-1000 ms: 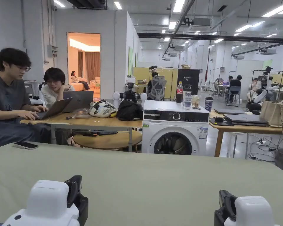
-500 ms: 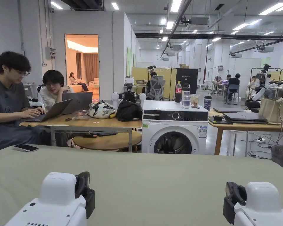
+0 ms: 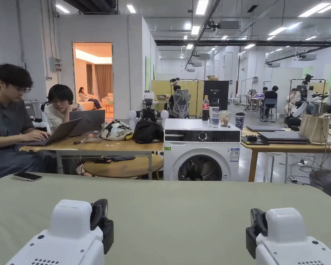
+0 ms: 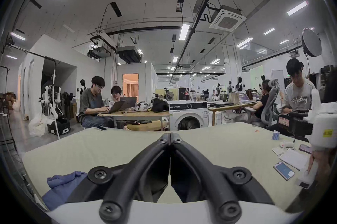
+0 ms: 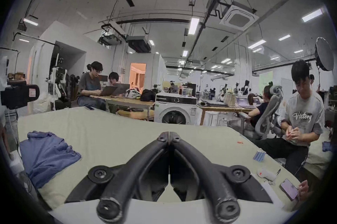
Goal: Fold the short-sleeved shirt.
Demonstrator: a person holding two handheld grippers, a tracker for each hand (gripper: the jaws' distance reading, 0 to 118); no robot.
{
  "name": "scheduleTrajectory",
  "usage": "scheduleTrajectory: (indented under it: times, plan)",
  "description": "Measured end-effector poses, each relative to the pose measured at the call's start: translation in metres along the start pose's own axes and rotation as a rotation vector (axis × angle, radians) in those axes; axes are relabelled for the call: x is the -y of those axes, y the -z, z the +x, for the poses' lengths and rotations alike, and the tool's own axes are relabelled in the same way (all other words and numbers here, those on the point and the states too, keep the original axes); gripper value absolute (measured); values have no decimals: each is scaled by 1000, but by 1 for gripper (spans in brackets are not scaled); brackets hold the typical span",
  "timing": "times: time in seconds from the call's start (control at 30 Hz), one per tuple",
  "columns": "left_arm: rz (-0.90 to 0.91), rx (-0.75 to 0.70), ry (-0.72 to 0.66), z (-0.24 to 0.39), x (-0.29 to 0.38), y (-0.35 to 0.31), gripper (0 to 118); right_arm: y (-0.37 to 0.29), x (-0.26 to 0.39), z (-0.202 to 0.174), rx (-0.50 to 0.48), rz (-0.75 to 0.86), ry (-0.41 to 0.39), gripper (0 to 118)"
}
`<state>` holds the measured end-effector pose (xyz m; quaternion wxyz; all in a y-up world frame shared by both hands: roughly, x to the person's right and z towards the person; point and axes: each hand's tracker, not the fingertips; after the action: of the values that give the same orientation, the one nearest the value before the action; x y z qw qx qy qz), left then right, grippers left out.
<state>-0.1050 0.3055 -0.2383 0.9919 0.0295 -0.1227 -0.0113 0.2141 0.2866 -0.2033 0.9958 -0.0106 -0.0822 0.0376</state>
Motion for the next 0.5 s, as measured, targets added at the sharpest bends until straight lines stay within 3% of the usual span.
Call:
scheduleTrajectory:
  times: [0.5]
  plan:
    - [-5,-52,-20,-12,-2,-14,0,12,1,-18,-42,-12,26,0]
